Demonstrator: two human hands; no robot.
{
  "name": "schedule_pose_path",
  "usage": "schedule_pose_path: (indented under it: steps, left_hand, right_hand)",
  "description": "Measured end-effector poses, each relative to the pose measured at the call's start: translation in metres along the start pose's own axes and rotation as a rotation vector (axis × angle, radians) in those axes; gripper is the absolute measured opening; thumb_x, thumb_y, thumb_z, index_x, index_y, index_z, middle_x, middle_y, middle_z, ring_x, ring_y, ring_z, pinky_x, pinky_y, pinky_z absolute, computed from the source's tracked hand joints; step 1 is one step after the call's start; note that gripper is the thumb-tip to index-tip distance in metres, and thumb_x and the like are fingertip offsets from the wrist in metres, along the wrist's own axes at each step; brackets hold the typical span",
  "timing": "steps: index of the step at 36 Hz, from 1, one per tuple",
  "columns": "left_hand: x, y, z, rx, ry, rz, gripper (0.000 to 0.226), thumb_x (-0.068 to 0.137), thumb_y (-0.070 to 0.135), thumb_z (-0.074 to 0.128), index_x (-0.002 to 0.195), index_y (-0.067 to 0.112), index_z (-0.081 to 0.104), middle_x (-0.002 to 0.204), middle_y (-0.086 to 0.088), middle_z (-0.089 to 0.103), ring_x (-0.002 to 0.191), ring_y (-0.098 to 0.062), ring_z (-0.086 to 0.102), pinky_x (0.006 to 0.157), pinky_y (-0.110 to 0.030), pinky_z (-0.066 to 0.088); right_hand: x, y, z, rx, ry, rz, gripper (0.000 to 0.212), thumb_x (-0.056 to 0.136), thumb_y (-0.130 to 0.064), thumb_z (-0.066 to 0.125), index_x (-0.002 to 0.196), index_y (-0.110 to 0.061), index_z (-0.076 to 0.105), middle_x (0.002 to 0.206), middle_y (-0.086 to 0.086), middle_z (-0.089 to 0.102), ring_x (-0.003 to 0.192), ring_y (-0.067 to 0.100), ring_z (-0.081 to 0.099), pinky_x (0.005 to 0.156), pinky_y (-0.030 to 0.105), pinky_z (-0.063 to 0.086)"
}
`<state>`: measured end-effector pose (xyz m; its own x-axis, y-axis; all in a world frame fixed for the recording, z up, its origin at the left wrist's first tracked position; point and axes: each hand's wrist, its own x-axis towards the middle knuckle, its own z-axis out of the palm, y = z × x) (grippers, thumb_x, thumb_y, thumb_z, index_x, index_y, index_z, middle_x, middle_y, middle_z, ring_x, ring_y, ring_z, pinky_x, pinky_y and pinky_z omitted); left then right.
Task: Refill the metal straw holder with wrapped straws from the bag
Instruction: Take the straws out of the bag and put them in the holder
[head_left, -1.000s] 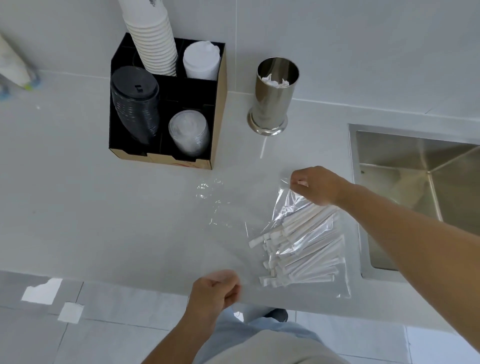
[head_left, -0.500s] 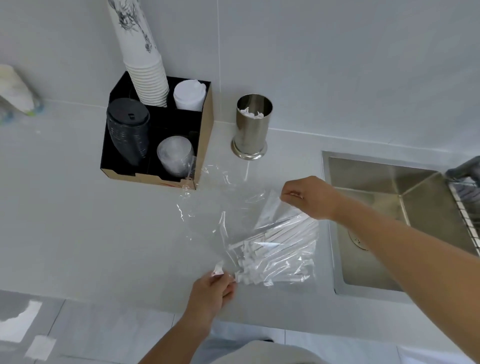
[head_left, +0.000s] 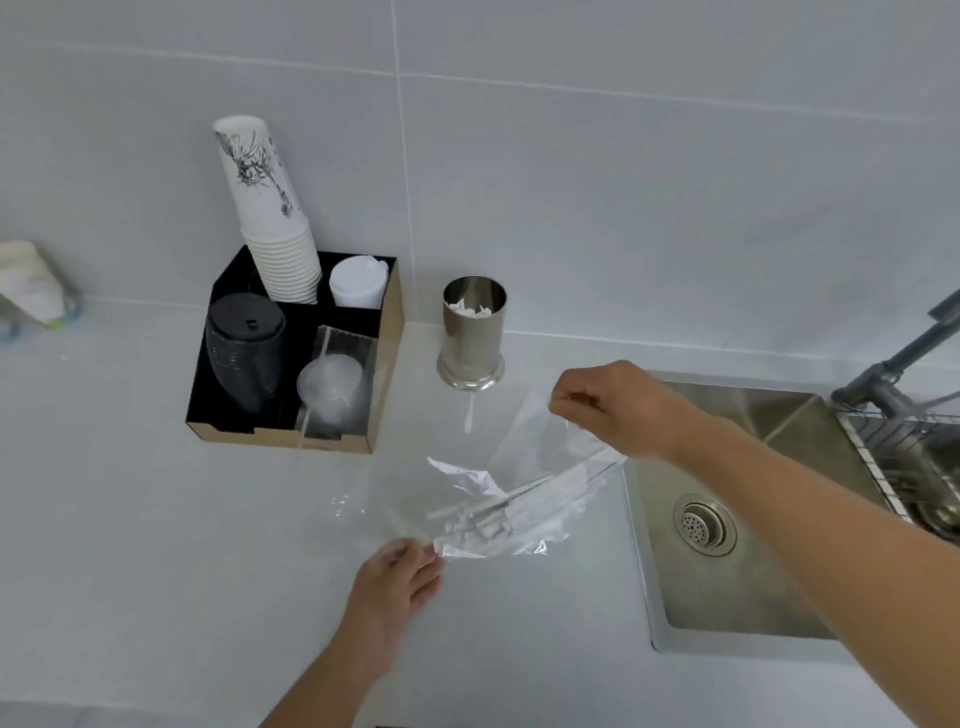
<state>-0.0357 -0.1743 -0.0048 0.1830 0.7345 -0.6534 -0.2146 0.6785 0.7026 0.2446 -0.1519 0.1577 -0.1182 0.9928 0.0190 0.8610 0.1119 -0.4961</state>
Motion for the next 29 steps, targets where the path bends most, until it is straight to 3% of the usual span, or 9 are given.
schedule_pose_path:
  steps: [10,15,19,23,26,29]
  left_hand:
    - [0.016,0.045,0.019,-0.087,-0.080,0.101,0.010,0.096,0.011,0.054,0.092,0.003,0.058,0.098,-0.019,0.066,0.094,-0.029,0.066,0.085,-0.036,0.051]
    - [0.020,0.071,0.033,-0.208,-0.111,0.156,0.011,0.097,0.013,0.052,0.090,0.006,0.057,0.090,-0.014,0.063,0.095,-0.030,0.064,0.091,-0.038,0.050]
    - [0.023,0.091,0.048,-0.332,-0.122,0.187,0.012,0.097,0.016,0.052,0.091,0.007,0.057,0.091,-0.010,0.057,0.095,-0.030,0.064,0.087,-0.039,0.050]
    - [0.018,0.108,0.069,-0.413,-0.193,0.188,0.018,0.097,0.030,0.052,0.103,0.016,0.060,0.107,-0.006,0.061,0.105,-0.027,0.061,0.088,-0.038,0.049]
    - [0.005,0.118,0.089,-0.469,-0.290,0.179,0.033,0.096,0.044,0.046,0.109,0.020,0.064,0.103,-0.001,0.073,0.105,-0.023,0.063,0.088,-0.038,0.046]
    - [-0.003,0.121,0.104,-0.494,-0.390,0.177,0.050,0.085,0.058,0.051,0.119,0.022,0.061,0.109,-0.002,0.072,0.105,-0.022,0.065,0.085,-0.038,0.048]
  right_hand:
    - [0.012,-0.033,-0.049,-0.049,0.133,-0.106,0.017,0.096,-0.024,0.058,0.084,-0.014,0.065,0.048,-0.008,0.042,0.047,0.011,0.041,0.048,0.016,0.034]
    - [0.021,-0.055,-0.075,-0.063,0.187,-0.128,0.019,0.096,-0.025,0.057,0.081,-0.017,0.064,0.047,-0.007,0.041,0.046,0.012,0.039,0.048,0.016,0.034]
    - [0.029,-0.074,-0.096,-0.047,0.222,-0.134,0.020,0.095,-0.027,0.057,0.077,-0.022,0.062,0.047,-0.008,0.042,0.047,0.011,0.039,0.049,0.018,0.035]
    - [0.037,-0.093,-0.116,0.013,0.236,-0.106,0.025,0.094,-0.027,0.058,0.070,-0.026,0.058,0.045,-0.010,0.043,0.044,0.009,0.037,0.048,0.015,0.034]
    - [0.042,-0.106,-0.127,0.056,0.236,-0.079,0.026,0.094,-0.027,0.058,0.068,-0.024,0.059,0.041,-0.015,0.044,0.041,0.007,0.036,0.047,0.012,0.033]
    - [0.047,-0.115,-0.137,0.092,0.249,-0.055,0.027,0.094,-0.026,0.058,0.067,-0.023,0.059,0.037,-0.013,0.040,0.038,0.008,0.033,0.045,0.013,0.032]
